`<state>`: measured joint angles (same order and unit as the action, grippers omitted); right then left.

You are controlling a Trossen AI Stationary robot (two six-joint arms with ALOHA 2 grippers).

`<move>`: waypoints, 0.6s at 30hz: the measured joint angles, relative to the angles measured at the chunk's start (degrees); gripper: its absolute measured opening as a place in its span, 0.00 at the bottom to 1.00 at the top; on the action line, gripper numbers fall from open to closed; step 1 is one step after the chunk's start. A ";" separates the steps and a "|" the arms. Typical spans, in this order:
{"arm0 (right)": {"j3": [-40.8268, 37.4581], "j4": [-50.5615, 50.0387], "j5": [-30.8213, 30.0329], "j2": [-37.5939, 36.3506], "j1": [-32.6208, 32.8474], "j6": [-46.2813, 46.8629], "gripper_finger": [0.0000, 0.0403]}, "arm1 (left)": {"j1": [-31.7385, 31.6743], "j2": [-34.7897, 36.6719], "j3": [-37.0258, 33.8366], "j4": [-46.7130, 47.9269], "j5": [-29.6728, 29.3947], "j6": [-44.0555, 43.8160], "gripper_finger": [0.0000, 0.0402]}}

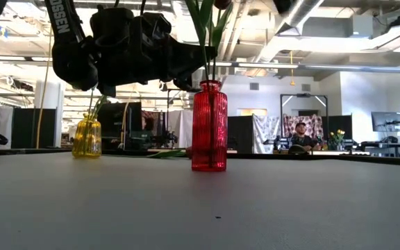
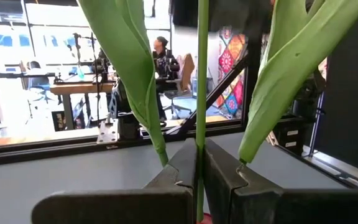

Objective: Sort flowers into vase by color
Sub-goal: Put the black tulip into the red vase

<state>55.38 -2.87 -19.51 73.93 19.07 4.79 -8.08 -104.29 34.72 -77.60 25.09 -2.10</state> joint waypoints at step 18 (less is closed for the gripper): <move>11.82 -0.83 -0.91 -0.04 -9.30 -11.71 0.32 | 0.00 0.00 0.00 -0.02 0.21 -0.03 0.00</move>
<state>67.20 -3.70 -20.42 73.89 9.77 -6.91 -8.08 -104.29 34.72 -77.62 25.30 -2.13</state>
